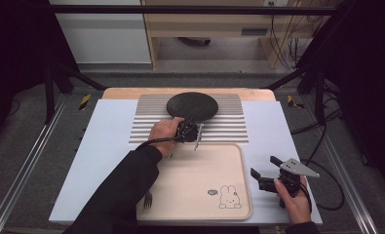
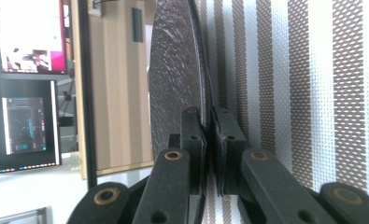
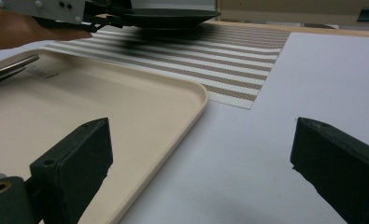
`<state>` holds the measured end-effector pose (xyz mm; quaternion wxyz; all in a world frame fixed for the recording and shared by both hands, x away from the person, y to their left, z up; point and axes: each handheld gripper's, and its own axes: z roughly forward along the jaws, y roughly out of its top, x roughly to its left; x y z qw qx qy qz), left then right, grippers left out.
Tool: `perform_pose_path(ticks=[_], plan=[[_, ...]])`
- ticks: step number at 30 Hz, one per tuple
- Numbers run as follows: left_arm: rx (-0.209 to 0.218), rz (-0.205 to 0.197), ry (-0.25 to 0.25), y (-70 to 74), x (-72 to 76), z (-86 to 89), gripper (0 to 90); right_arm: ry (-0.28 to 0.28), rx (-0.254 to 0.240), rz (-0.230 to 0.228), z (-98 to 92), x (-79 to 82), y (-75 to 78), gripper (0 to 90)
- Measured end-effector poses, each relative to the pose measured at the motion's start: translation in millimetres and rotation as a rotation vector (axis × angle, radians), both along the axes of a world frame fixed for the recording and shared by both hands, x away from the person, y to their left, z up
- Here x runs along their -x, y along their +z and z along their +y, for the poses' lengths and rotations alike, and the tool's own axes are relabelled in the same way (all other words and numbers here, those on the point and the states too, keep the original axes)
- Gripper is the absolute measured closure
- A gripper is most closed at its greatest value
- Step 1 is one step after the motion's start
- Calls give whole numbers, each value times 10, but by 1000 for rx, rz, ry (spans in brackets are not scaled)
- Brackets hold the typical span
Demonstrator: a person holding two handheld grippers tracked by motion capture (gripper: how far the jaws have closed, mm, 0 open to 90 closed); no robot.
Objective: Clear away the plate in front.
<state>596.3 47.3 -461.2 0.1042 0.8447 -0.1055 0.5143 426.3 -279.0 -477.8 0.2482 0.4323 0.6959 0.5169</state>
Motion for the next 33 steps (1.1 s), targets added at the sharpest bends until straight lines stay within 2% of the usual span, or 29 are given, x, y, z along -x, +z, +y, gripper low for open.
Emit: perform_pose_path(ticks=[4,8,12,17,22,25,28,33], plan=[[41,-28,-2,128,129,39,844,13,6,-4,-2,12,10,60],[51,-53,-5,241,327,99,845,18,0,-11,10,32,33,60],[10,-54,-3,300,545,164,845,11,15,-19,22,45,39,58],[-4,-55,-25,315,827,264,843,-7,11,-21,21,39,42,58],[21,-53,-52,303,1091,329,843,1,22,-22,53,58,55,58],[20,-59,-78,282,1234,354,841,0,26,-21,53,55,46,58],[21,-56,-107,262,1334,378,842,-5,23,-19,42,54,43,58],[20,-46,-118,234,1447,378,840,-4,22,-18,41,55,43,58]])
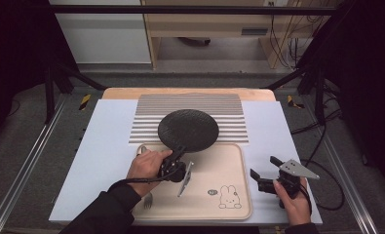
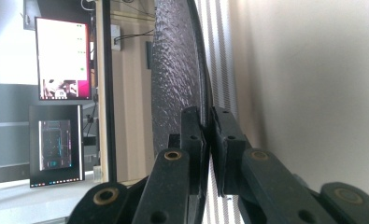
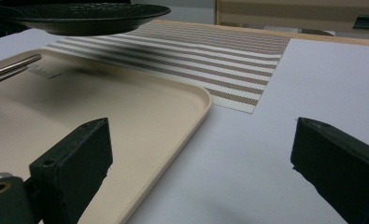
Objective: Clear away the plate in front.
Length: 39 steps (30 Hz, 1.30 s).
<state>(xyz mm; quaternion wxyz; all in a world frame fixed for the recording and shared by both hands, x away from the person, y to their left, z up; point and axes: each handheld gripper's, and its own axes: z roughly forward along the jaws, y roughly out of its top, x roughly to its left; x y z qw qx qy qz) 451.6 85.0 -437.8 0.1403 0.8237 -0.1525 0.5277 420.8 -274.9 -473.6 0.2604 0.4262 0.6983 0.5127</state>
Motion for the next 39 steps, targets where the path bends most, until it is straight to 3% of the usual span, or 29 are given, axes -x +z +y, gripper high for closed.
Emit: perform_pose_path(ticks=[11,22,27,39], plan=[[9,0,-14,-39,131,14,841,-4,3,0,0,2,-1,58],[18,26,-27,-108,235,33,840,-8,11,1,-4,-7,-11,58],[-7,30,-43,-145,319,55,839,-8,11,-2,-4,1,-5,58],[-1,21,-75,-139,599,130,839,-13,13,0,-3,2,-5,58]])
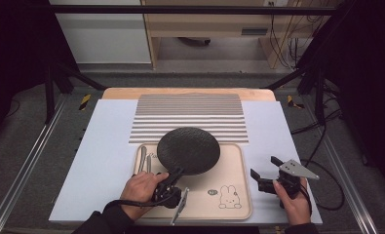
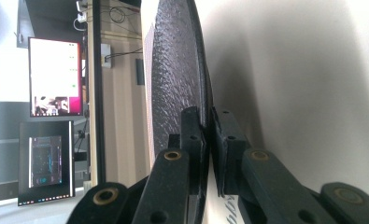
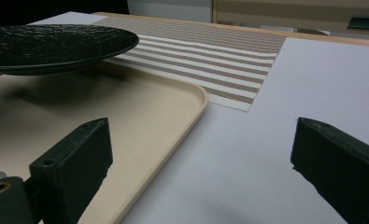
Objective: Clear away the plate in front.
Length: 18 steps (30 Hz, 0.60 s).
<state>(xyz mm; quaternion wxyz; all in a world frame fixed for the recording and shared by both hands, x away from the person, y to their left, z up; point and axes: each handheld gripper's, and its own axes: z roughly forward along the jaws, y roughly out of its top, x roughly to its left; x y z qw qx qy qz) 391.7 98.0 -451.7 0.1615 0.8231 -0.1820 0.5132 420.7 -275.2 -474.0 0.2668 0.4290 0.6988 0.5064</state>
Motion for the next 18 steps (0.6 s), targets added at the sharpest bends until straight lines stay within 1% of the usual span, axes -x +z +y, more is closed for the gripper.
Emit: perform_pose_path(ticks=[1,2,3,4,5,6,10,11,15,18], plan=[[0,4,1,-1,22,4,840,1,0,0,0,0,0,58],[-5,-2,-2,6,43,7,840,0,0,0,0,0,0,58],[3,7,-6,2,60,11,839,-1,1,-1,-1,0,0,58],[-6,5,-7,8,78,14,840,-1,1,-1,-1,1,0,58],[-5,3,-17,7,91,17,839,0,1,-2,-1,1,0,58],[-3,9,-17,2,109,25,839,0,1,-2,-1,1,0,58],[-4,12,-25,-2,179,44,839,0,1,-2,-1,0,1,58],[7,15,-32,-15,188,48,840,0,0,0,0,0,0,58],[-10,13,-38,-40,236,68,839,-1,2,-1,1,3,1,58],[-10,19,-39,-64,276,93,838,-1,3,-1,5,5,3,58]])
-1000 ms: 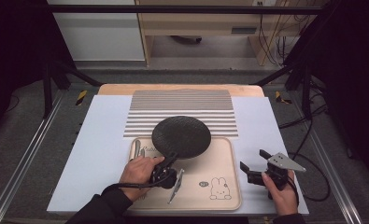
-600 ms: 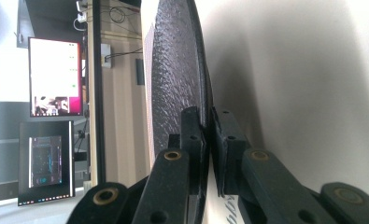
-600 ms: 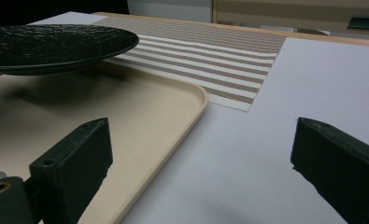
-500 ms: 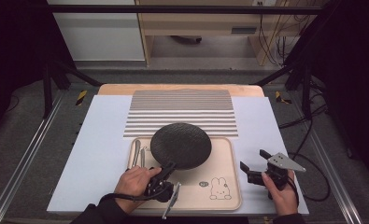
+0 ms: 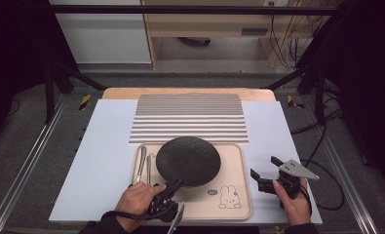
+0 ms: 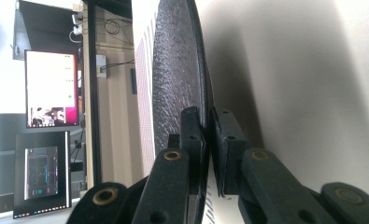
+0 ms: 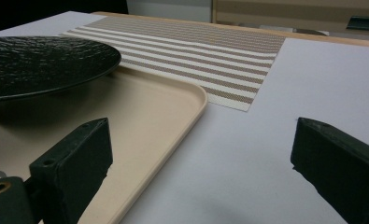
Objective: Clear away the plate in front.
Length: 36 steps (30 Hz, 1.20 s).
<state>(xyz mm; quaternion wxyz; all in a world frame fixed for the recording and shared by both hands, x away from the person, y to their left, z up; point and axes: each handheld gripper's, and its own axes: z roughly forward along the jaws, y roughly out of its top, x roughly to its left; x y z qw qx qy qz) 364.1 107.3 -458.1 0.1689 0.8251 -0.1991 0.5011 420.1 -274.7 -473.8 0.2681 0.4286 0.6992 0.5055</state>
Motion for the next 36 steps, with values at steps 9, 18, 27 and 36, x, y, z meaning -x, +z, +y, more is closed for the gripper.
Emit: perform_pose_path(ticks=[9,18,27,36], plan=[[-1,13,-2,-48,119,31,837,-2,3,3,-2,-7,-4,58],[5,24,-26,-80,194,-1,837,-2,5,4,-1,-8,-6,58],[9,35,-25,-131,195,2,838,-2,5,3,-1,-8,-6,58],[-35,79,-20,-158,181,45,861,-1,6,5,2,-12,-9,58]])
